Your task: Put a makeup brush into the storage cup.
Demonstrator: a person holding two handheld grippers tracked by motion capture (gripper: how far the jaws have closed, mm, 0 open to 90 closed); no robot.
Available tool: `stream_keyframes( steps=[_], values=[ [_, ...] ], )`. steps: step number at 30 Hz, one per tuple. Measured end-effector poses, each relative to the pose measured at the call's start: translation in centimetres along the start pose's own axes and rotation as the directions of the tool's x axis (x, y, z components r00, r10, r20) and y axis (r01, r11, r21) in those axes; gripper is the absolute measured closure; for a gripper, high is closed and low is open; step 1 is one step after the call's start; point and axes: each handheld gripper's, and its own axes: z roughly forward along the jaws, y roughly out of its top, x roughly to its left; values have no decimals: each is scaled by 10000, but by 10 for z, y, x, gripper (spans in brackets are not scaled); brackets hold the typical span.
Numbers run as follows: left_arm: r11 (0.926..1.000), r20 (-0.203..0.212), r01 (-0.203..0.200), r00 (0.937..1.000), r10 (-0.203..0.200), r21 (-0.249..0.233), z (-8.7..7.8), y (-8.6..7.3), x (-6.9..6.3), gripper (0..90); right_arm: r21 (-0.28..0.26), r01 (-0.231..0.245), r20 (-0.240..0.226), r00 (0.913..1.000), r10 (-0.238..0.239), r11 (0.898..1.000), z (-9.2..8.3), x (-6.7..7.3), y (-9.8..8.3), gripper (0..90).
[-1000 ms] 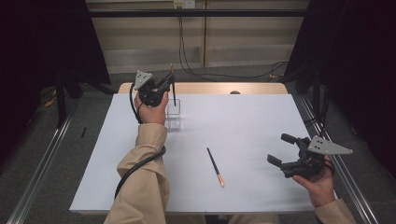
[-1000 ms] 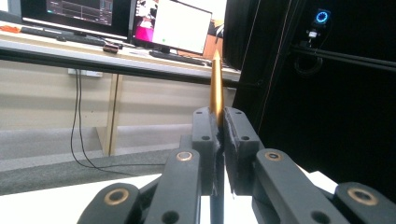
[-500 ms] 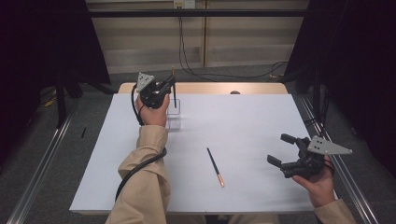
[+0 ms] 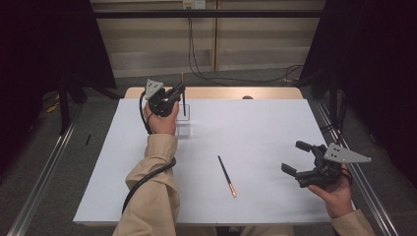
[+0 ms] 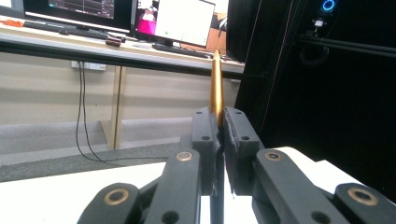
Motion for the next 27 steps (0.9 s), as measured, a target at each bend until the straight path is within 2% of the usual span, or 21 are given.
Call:
stream_keyframes(
  steps=[27],
  values=[
    [9999, -121, 49, 9999, -47, 146, -3, -10, 1, 838, 43, 74, -73, 9999, -74, 10000, 1, 1, 1, 11]
  ],
)
